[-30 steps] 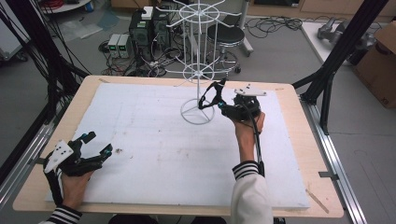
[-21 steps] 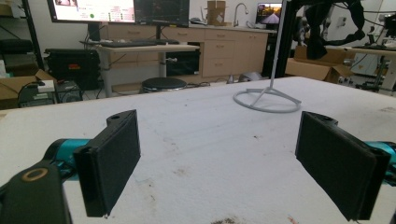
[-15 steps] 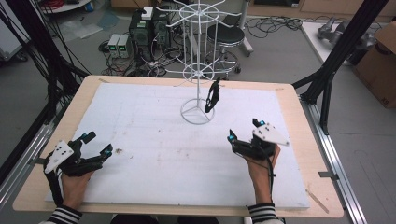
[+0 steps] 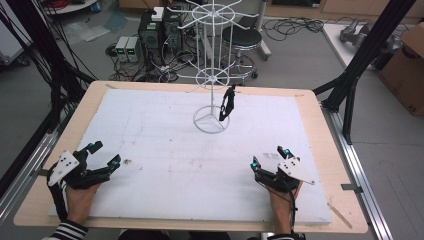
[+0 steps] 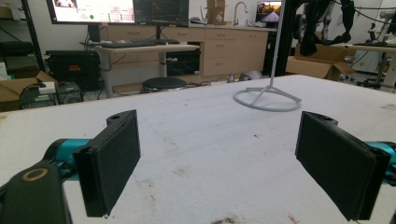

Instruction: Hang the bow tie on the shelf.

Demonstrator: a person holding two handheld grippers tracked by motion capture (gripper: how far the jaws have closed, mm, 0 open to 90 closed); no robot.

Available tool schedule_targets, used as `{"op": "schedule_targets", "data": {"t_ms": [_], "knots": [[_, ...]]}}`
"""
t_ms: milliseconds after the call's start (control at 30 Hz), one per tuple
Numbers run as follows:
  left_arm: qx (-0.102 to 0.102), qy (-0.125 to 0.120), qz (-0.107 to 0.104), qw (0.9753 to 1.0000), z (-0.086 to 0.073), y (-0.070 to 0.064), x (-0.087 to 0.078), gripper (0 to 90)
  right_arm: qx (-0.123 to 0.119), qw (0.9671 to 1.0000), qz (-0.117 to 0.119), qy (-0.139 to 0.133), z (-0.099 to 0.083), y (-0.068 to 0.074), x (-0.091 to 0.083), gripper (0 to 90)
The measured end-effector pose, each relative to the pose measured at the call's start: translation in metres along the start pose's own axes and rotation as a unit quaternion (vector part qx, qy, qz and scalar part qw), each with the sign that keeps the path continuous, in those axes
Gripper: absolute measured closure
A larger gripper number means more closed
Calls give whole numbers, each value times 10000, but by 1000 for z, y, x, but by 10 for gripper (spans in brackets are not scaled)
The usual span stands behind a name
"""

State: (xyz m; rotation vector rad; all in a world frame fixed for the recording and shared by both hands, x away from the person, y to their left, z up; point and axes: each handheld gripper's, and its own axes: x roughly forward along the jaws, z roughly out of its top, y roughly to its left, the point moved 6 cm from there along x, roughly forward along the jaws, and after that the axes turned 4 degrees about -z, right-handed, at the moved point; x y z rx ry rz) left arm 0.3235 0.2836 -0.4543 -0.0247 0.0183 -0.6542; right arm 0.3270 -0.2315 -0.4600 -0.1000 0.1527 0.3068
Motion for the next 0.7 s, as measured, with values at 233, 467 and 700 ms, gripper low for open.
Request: {"op": "schedule_targets", "data": {"t_ms": [233,467,700], "knots": [[-14,-4,-1,10000,0,0,0,143,-74,9998,-81,-145,0,1,-2,90],[-17,9,-6,10000,0,0,0,143,116,9996,-99,-227,0,-3,-4,90],[-35,-3,0,10000,0,1,0,143,38,9996,-177,-200,0,-2,-4,90]]}}
